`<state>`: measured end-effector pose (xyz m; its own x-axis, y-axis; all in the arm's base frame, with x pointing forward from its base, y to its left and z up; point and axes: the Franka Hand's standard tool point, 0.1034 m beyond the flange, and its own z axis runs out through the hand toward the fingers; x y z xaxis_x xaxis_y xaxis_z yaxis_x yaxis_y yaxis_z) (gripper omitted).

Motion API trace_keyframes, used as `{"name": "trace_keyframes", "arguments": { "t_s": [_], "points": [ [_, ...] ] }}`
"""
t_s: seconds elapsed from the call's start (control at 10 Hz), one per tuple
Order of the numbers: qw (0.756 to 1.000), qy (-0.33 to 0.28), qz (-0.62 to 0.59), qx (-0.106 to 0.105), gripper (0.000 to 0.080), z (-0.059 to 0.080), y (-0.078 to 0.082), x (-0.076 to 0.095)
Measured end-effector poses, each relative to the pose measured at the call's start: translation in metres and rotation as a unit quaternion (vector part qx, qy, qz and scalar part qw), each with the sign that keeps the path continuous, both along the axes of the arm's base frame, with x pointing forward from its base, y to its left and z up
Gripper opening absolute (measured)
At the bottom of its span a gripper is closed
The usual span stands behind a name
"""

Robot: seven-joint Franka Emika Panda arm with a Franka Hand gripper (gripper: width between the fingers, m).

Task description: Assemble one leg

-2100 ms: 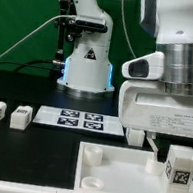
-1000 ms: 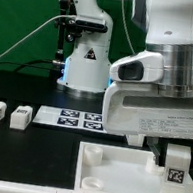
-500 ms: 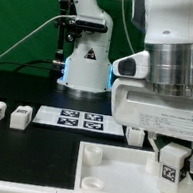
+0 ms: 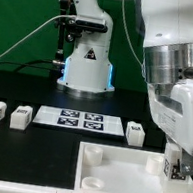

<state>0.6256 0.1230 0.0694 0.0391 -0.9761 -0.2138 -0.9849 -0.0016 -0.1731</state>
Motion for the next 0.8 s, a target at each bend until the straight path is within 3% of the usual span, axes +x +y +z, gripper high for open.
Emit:
{"name": "trace_keyframes", "arguments": {
  "t_s": [0.1,0.2,0.3,0.4,0.5,0.6,0.8],
  "points": [
    [1.000,-0.004,0.018,-0.003,0.0370,0.000,0.000,0.000],
    [0.999,-0.005,0.038,-0.007,0.0370,0.000,0.000,-0.001],
    [0.993,-0.012,0.116,-0.017,0.0522,0.000,0.000,-0.003],
    [0.978,-0.024,0.206,-0.030,0.0522,0.001,-0.002,-0.003],
    [0.951,-0.023,0.306,-0.045,0.0624,0.001,0.001,-0.006],
    [0.916,-0.019,0.395,-0.065,0.0644,0.003,0.009,-0.007],
    [0.867,-0.042,0.490,-0.076,0.0649,0.003,0.007,-0.006]
  ]
}}
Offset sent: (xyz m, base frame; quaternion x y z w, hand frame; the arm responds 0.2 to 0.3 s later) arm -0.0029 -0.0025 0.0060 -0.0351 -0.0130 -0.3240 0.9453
